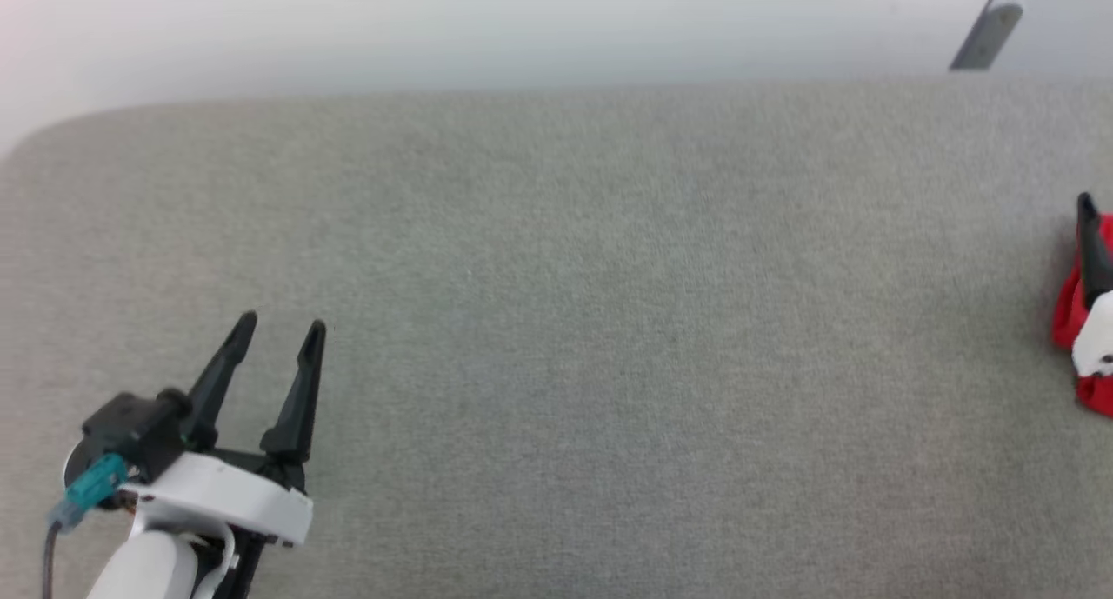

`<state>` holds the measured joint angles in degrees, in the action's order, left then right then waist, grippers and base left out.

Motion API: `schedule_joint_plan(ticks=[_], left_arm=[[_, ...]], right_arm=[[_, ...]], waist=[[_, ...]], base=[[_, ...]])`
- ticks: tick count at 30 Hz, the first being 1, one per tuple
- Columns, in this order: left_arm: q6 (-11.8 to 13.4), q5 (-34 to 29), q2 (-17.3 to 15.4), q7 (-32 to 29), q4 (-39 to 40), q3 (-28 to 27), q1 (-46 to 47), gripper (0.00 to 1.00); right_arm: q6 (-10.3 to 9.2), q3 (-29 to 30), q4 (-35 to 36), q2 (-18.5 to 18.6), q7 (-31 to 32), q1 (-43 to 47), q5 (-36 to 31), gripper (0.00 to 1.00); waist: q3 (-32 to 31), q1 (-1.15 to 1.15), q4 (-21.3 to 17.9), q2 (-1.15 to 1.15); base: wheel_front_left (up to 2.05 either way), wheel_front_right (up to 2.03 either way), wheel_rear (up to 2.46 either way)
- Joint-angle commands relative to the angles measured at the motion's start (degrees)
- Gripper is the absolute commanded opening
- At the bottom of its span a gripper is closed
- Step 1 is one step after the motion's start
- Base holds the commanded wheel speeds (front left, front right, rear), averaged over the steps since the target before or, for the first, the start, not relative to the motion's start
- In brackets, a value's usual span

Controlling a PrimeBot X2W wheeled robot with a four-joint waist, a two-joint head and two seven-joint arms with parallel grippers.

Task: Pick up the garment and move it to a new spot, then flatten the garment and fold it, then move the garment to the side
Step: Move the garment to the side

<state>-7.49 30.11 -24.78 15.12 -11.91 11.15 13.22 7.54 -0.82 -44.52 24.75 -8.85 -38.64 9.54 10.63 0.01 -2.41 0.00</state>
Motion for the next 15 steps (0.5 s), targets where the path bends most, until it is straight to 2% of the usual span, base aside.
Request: schedule_joint_plan(ticks=[1, 15], left_arm=[[0.07, -0.70, 0.38, -0.04, -0.13, -1.04, -1.66, 1.00], [0.16, -2.62, 2.13, -0.04, -0.39, -6.93, -9.13, 1.00]], right_arm=[[-0.12, -1.43, 0.34, -0.83, -1.70, 1.82, 1.42, 1.00], [-0.12, -5.34, 5.42, -4.29, -6.10, 11.70, 5.92, 1.00]], waist=[[-4.51, -0.01, 2.49, 0.00], [-11.33, -0.01, 4.59, 0.00]], base=[[0.00, 0.00, 0.00], [0.00, 0.00, 0.00]])
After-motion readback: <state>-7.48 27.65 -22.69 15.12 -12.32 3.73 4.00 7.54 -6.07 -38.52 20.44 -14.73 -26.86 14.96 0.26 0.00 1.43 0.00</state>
